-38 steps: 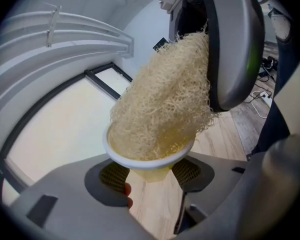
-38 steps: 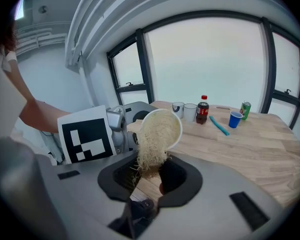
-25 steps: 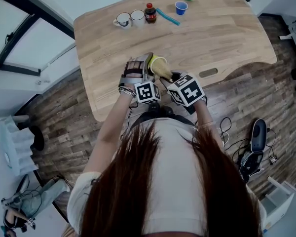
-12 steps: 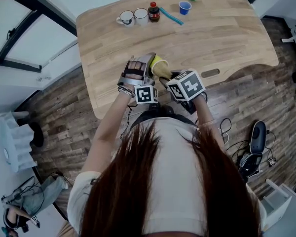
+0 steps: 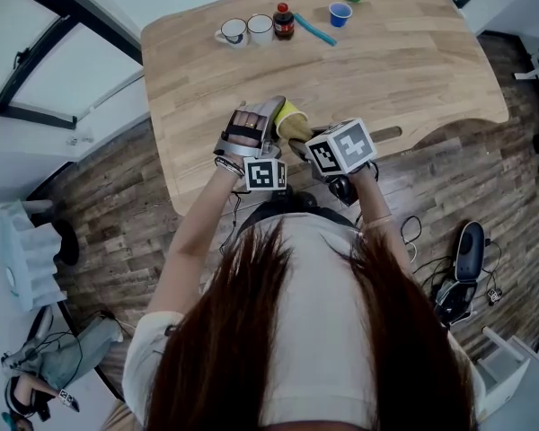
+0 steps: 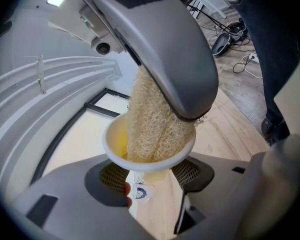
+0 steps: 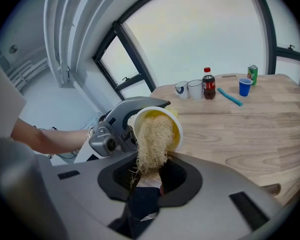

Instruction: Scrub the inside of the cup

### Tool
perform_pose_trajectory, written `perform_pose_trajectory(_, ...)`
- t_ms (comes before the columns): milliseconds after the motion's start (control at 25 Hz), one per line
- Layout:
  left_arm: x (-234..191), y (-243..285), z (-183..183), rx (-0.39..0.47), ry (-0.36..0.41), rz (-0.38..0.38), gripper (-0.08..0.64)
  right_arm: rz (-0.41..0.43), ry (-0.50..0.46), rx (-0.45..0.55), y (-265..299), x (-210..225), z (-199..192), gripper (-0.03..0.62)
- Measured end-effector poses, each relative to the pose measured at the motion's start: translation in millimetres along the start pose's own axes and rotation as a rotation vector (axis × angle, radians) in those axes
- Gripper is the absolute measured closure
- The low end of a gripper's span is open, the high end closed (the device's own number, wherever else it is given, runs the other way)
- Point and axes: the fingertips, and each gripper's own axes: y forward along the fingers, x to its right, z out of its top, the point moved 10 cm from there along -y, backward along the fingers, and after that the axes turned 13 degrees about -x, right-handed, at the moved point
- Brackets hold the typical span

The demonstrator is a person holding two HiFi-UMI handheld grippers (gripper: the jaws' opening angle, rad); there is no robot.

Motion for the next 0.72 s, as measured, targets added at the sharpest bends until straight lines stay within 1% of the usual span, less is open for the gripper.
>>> perform_pose_trajectory(200,-1,-3,0,0.016,0.004,0.025,0.293,0.061,0.071,0.014,-1,2,3,0.499)
perform_pose_trajectory(440,-2,-4,-2,0.017,0.009,0.049,0.293,0.138,0.141,0.033,1,6,4,0.499)
perform_pose_trajectory(560,-3,-4,-3,0.023,0.002,0.066,0.293,0.205,0.196,0.059,2,9,5,0.499)
perform_pose_trajectory(720,-6,-3,-2,0.028,-0.018,0.086,0.293,0.323,0.288,0.114,3,14,5,0.499)
